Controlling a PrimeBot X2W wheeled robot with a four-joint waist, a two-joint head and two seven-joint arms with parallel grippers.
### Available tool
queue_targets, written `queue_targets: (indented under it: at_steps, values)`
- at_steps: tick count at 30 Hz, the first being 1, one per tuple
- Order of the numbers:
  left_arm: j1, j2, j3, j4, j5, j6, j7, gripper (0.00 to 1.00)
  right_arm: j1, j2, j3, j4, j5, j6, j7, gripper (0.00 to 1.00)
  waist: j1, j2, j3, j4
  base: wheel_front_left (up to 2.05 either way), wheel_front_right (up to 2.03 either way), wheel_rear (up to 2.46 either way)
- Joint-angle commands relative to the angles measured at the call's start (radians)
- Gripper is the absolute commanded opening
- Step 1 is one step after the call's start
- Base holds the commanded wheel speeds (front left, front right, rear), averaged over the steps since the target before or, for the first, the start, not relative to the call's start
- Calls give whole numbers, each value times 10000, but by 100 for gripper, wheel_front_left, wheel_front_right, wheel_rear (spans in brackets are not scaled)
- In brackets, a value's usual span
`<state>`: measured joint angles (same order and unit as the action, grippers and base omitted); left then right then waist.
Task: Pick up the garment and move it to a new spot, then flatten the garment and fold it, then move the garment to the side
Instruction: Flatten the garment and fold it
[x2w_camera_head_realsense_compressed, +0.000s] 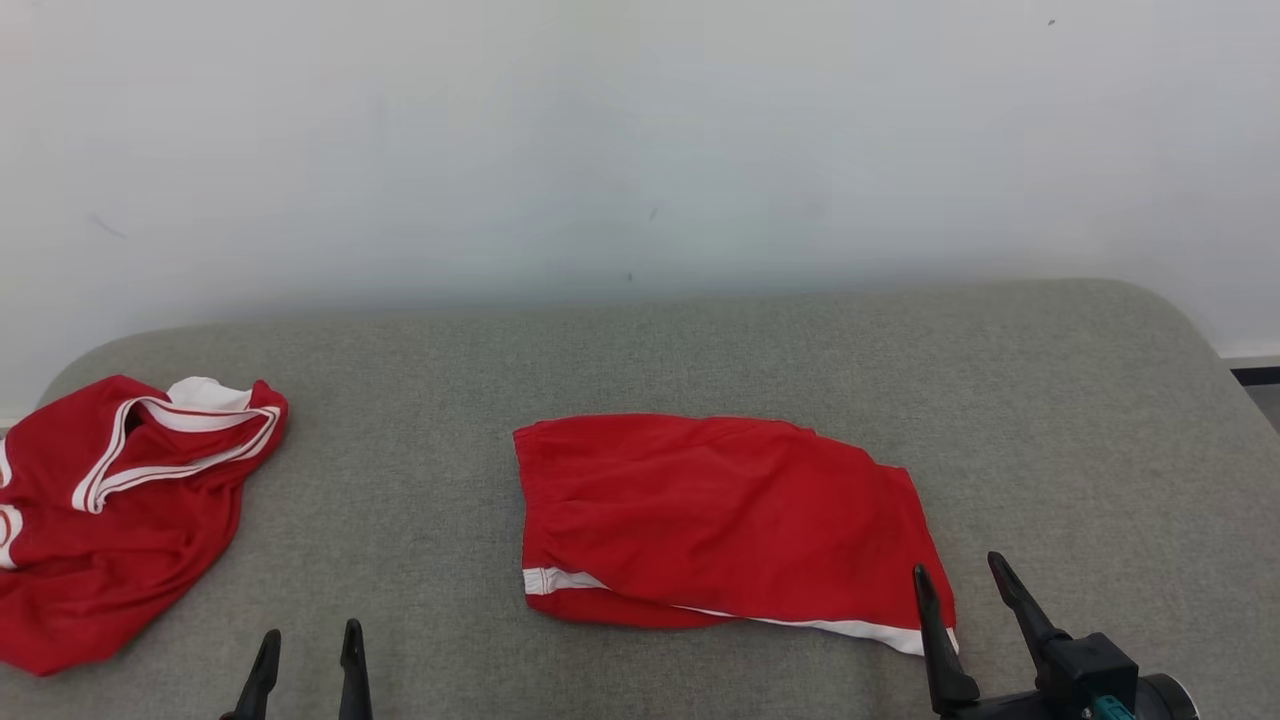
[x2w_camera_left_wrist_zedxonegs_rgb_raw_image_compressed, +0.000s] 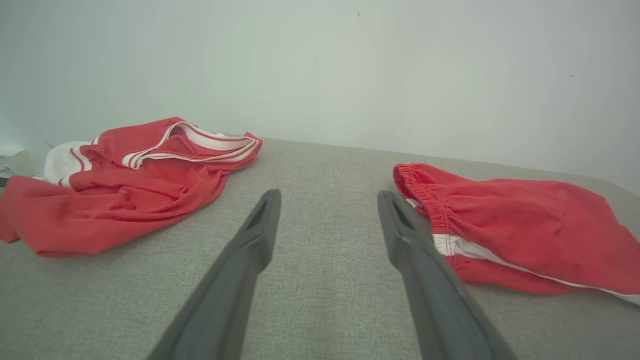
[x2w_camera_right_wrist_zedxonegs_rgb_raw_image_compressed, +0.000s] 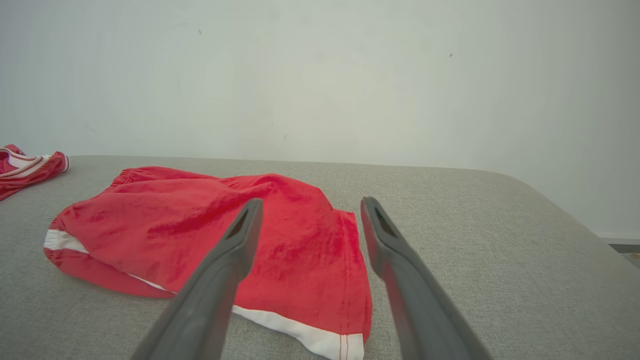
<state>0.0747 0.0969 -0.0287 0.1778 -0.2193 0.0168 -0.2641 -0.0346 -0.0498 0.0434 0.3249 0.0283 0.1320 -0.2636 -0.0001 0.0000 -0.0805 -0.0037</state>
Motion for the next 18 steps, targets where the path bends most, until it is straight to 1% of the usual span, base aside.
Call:
queue_targets:
  at_steps: [1,8,18]
  values:
    - [132,-47,68,15,117,-54,-4,100,111,-10,2,22,34,-26,5,100,1,0,-14,25,0,0,0]
    - [133,-203,224,52,306,-237,-4,100,131,-10,65,36,115,-26,2,100,1,0,-2,7,0,0,0]
    - [102,-354,208,158,509,-336,-4,100,119,-10,82,8,191,-26,-2,100,1,0,83,-67,0,0,0]
